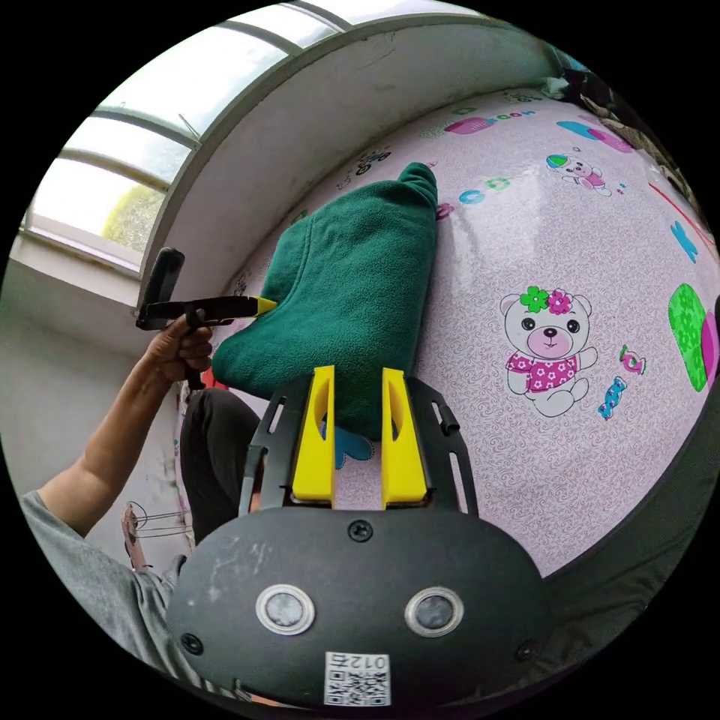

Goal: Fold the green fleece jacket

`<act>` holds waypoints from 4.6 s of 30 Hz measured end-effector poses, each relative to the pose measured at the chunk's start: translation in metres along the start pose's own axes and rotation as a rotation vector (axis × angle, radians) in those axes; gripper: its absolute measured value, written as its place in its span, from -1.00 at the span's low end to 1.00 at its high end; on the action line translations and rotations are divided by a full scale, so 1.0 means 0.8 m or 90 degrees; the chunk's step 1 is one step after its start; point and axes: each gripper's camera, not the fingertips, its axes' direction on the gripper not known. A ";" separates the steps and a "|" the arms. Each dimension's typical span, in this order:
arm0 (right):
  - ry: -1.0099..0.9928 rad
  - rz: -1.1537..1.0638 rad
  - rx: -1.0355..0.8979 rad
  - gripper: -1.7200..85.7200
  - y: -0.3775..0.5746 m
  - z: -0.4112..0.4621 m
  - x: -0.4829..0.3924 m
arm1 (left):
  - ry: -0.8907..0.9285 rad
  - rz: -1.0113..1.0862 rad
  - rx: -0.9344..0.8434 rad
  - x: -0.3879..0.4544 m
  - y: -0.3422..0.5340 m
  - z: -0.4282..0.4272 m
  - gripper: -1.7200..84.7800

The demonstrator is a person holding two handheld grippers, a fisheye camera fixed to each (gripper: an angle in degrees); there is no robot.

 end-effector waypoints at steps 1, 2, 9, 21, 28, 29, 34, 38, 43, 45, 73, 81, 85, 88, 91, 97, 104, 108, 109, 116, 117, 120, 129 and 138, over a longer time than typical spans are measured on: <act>-0.003 -0.008 0.001 -0.75 -0.005 -0.005 -0.001 | -0.005 0.055 0.035 0.030 -0.002 -0.026 -0.89; -0.001 -0.028 0.001 -0.76 -0.010 -0.010 -0.007 | -0.012 0.089 0.049 0.048 -0.003 -0.041 -0.90; 0.046 -0.108 -0.069 -0.74 -0.052 0.012 -0.028 | -0.218 0.102 -0.066 0.035 -0.011 -0.026 -0.92; -0.131 0.101 -0.056 -0.68 -0.119 -0.018 0.103 | -0.141 0.000 0.033 -0.010 0.020 -0.041 -0.76; -0.269 0.156 -0.080 -0.61 -0.149 -0.002 0.179 | 0.034 -0.048 0.039 -0.060 0.056 -0.074 -0.59; -0.283 0.159 -0.079 -0.60 -0.154 -0.002 0.188 | 0.046 -0.049 0.027 -0.063 0.055 -0.070 -0.58; -0.282 0.153 -0.073 -0.58 -0.175 -0.018 0.210 | 0.056 -0.081 -0.017 -0.085 0.033 -0.037 -0.53; -0.275 0.158 -0.036 -0.59 -0.193 -0.045 0.233 | 0.072 -0.087 -0.004 -0.091 0.010 -0.032 -0.54; -0.274 0.140 -0.078 -0.58 -0.220 -0.038 0.247 | -0.006 -0.064 -0.081 -0.073 -0.017 -0.001 -0.59; -0.290 0.140 -0.084 -0.58 -0.225 -0.035 0.255 | -0.031 -0.048 -0.092 -0.064 -0.020 0.000 -0.62; -0.507 0.106 -0.115 -0.66 -0.165 0.015 0.271 | -0.184 0.236 -0.012 0.120 -0.056 -0.077 -0.81; -0.276 -0.011 -0.107 -0.81 -0.191 -0.069 0.211 | -0.136 0.183 0.008 0.063 -0.049 -0.068 -0.81; -0.090 -0.077 -0.178 -0.81 -0.199 -0.098 0.173 | -0.074 0.128 -0.041 0.025 -0.053 0.020 -0.81; 0.053 -0.084 -0.251 -0.79 -0.180 -0.068 0.167 | -0.073 0.132 -0.090 0.028 -0.057 0.089 -0.80; 0.044 -0.014 -0.251 -0.72 -0.155 -0.043 0.186 | -0.061 0.118 -0.074 0.033 -0.061 0.093 -0.80; 0.084 -0.027 -0.145 -0.66 -0.096 -0.061 0.146 | -0.075 0.173 -0.025 0.077 -0.050 0.055 -0.81; 0.116 -0.131 0.021 -0.76 -0.030 -0.064 0.046 | -0.199 0.158 -0.076 0.069 -0.034 0.101 -0.82; 0.083 -0.151 -0.038 -0.77 -0.014 0.002 0.019 | -0.145 0.062 -0.098 0.023 -0.042 0.138 -0.84; 0.114 -0.149 -0.051 -0.77 -0.008 0.020 0.016 | -0.132 0.055 -0.098 0.022 -0.043 0.140 -0.85; 0.153 -0.163 -0.067 -0.78 0.025 0.052 0.004 | -0.265 0.157 0.073 0.139 -0.008 0.078 -0.91; 0.155 -0.165 -0.065 -0.78 0.028 0.055 0.002 | -0.284 0.200 0.094 0.176 -0.001 0.079 -0.92; 0.167 -0.167 -0.057 -0.77 0.042 0.064 -0.007 | -0.328 0.288 0.005 0.231 0.006 0.140 -0.95; 0.263 -0.197 -0.002 -0.73 0.152 0.055 -0.032 | -0.352 0.297 -0.175 0.187 0.016 0.277 -0.96; 0.328 -0.208 -0.033 -0.72 0.179 0.130 -0.044 | -0.349 0.322 -0.220 0.196 0.004 0.325 -0.96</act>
